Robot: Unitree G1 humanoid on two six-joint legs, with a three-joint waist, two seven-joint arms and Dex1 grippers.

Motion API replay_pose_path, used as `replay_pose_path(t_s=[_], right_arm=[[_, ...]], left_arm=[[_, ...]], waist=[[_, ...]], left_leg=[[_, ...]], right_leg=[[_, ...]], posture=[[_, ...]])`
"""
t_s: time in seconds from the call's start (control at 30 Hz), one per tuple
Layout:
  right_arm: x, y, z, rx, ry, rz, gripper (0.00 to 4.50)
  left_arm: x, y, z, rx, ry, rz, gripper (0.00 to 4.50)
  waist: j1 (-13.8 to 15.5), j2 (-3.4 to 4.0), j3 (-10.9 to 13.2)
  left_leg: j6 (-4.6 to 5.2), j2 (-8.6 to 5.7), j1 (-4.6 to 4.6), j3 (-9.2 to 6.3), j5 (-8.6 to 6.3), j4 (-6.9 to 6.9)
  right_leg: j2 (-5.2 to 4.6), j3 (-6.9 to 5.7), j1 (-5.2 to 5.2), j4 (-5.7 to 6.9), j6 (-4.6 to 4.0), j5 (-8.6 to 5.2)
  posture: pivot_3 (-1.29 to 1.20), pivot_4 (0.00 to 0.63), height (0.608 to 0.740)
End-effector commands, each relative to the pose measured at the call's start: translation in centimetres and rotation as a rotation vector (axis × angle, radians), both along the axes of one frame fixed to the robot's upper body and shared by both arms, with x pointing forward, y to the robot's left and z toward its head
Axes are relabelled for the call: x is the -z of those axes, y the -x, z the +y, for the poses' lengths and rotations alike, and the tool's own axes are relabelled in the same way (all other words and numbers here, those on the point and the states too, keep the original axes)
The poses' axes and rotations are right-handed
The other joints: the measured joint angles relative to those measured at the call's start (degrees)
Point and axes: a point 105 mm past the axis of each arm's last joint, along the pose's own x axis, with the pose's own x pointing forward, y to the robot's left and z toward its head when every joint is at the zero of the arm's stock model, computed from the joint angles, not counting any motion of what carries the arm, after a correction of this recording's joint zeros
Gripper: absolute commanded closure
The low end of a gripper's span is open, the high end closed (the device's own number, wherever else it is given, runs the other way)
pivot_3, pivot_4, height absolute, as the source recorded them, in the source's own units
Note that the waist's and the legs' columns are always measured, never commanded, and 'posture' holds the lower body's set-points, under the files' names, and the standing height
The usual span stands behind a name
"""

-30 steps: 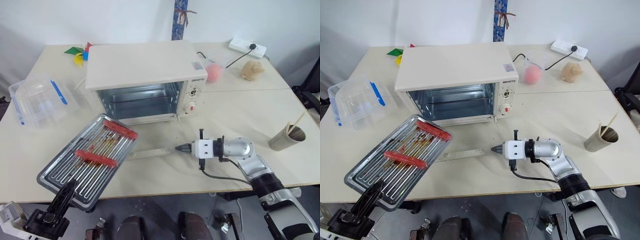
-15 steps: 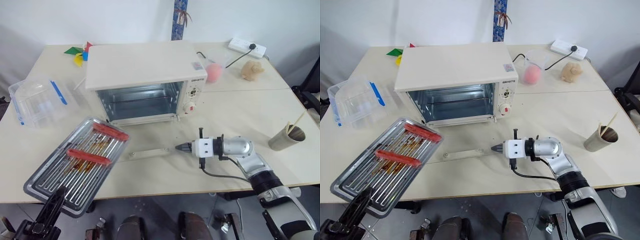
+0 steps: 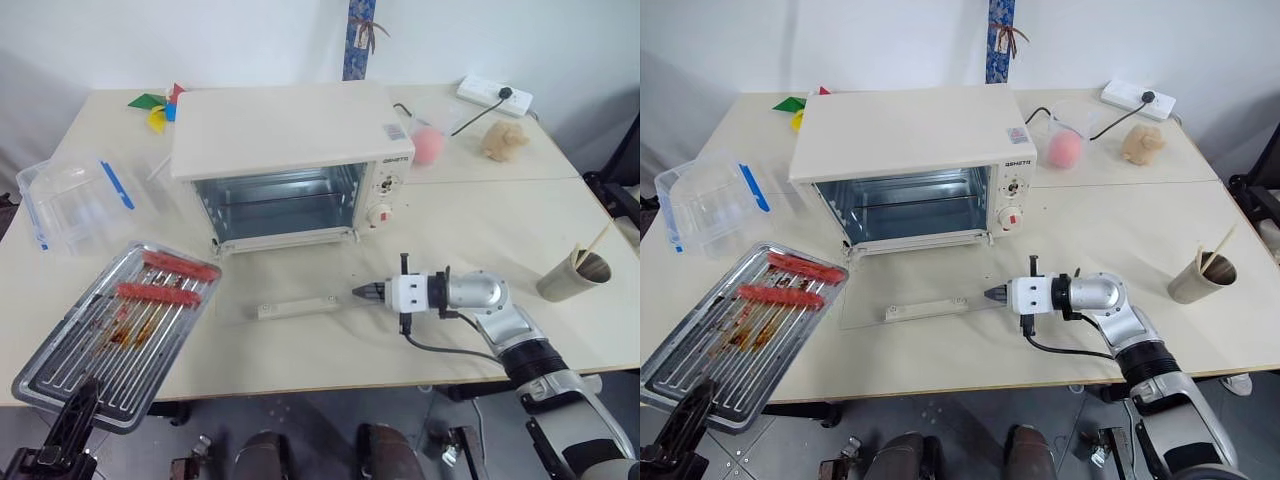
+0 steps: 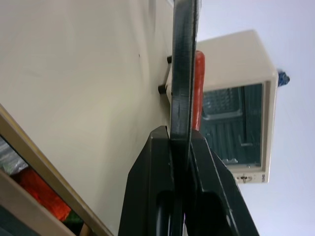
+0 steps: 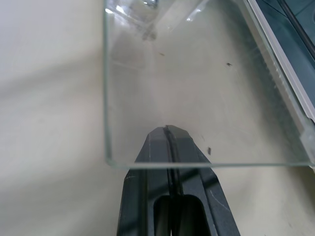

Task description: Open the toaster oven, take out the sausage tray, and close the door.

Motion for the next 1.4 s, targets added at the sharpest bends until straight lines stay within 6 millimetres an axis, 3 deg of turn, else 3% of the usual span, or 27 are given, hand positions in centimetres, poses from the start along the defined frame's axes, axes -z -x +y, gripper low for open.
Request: replay_pose_path(t_s=[0.03,0.4,0.73,1.07,1.27,1.4], right_arm=[[-2.7,-0.8,-0.4,0.021,-0.039,-0.064,4.48],[-5.7,-1.7,-0.8,0.036,-0.077,-0.082,4.48],[-10.3,-3.0,-0.8,0.049,-0.158,-0.095,4.48],[-13.8,-3.7,-0.3,0.066,-0.249,-0.142,4.48],[-14.0,-2.6,-0.1,0.039,-0.265,-0.079,4.48],[-12.5,0.6,-0.4,-0.049,-0.204,0.097,4.48]], left_arm=[[-0.7,0.4,1.1,-0.044,-0.024,-0.032,4.5],[-0.1,0.9,1.1,-0.07,0.021,-0.036,4.5],[0.4,1.5,0.9,-0.093,0.044,-0.02,4.5],[0.8,-0.3,-1.0,0.021,0.083,-0.006,4.5],[1.2,-2.0,-3.0,0.181,0.106,0.008,4.5],[1.3,-3.8,-3.7,0.332,0.063,0.038,4.5]], waist=[[-0.02,0.0,0.0],[-0.03,0.0,0.0],[-0.19,0.01,0.0],[-0.07,0.0,0.0],[0.16,0.0,0.0],[0.31,0.03,0.01]], left_leg=[[0.0,0.0,0.0,0.01,0.0,0.0],[0.01,0.02,-0.01,0.02,-0.03,0.0],[-0.01,0.04,-0.01,0.05,-0.05,-0.01],[0.03,0.03,-0.04,0.06,-0.08,0.02],[0.04,0.01,-0.05,0.04,-0.1,0.02],[0.02,0.03,-0.04,-0.06,-0.1,0.01]], right_leg=[[0.0,0.0,-0.01,0.01,0.0,0.0],[0.01,0.0,-0.02,0.0,0.01,0.0],[0.02,0.0,-0.05,0.02,0.01,0.01],[0.02,0.02,-0.06,0.02,0.01,0.01],[0.01,0.04,-0.04,0.02,0.01,0.01],[0.04,0.02,-0.04,0.12,0.02,0.01]], posture=[[0.0,0.15,0.74],[0.0,0.15,0.74],[0.0,0.15,0.74],[0.0,0.15,0.74],[0.0,0.15,0.74],[0.0,0.15,0.74]])
